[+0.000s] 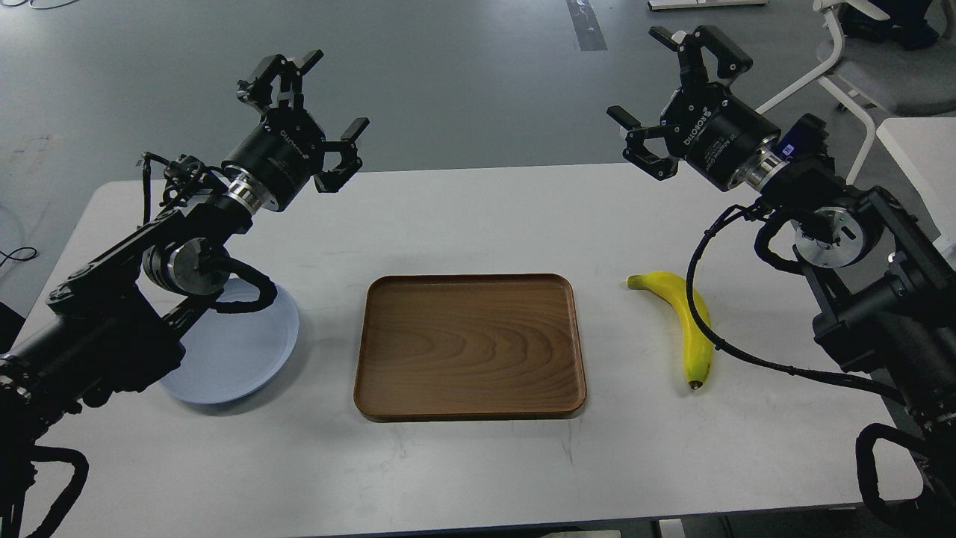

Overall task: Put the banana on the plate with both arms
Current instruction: 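Lower the left gripper toward the rim of the light blue plate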

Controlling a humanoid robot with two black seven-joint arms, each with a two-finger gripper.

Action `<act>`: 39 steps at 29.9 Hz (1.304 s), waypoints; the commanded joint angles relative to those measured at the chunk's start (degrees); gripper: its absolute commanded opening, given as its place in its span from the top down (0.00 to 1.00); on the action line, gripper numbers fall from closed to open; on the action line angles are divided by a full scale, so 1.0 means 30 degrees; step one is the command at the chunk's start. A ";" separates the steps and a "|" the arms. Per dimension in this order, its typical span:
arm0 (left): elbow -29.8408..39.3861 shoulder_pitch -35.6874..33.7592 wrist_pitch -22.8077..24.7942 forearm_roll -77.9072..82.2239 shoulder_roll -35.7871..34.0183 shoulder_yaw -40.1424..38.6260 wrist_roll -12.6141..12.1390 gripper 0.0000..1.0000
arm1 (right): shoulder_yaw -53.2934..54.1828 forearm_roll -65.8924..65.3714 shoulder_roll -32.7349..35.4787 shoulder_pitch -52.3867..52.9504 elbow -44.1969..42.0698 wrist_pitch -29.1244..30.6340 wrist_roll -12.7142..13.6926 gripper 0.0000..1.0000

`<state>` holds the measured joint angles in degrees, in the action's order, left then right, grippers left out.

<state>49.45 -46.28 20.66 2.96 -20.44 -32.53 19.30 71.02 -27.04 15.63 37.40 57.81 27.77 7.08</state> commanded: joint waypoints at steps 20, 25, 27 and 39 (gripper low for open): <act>0.0654 0.1042 -0.1497 -0.0282 -0.0275 -0.0261 -0.0018 0.02 | -0.0149 -0.0099 -0.0580 -0.1451 0.1382 -0.2312 0.0891 0.00; 0.0625 0.1190 -0.1966 -0.0253 -0.0363 -0.0173 -0.0106 0.02 | -0.0031 -0.0128 -0.0551 -0.2125 0.1999 -0.2312 0.1067 0.00; 0.0654 0.1190 -0.2025 -0.0253 -0.0509 -0.0202 -0.0135 0.02 | -0.0002 -0.0128 -0.0463 -0.2389 0.2262 -0.2400 0.1096 0.00; 0.0713 0.1190 -0.1937 -0.0223 -0.0890 -0.0202 -0.0077 0.02 | -0.0002 -0.0128 -0.0404 -0.2800 0.2820 -0.2693 0.1272 0.00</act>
<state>51.46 -42.72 14.50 2.21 -22.82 -33.09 19.02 71.02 -27.41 14.42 29.00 66.21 19.71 10.90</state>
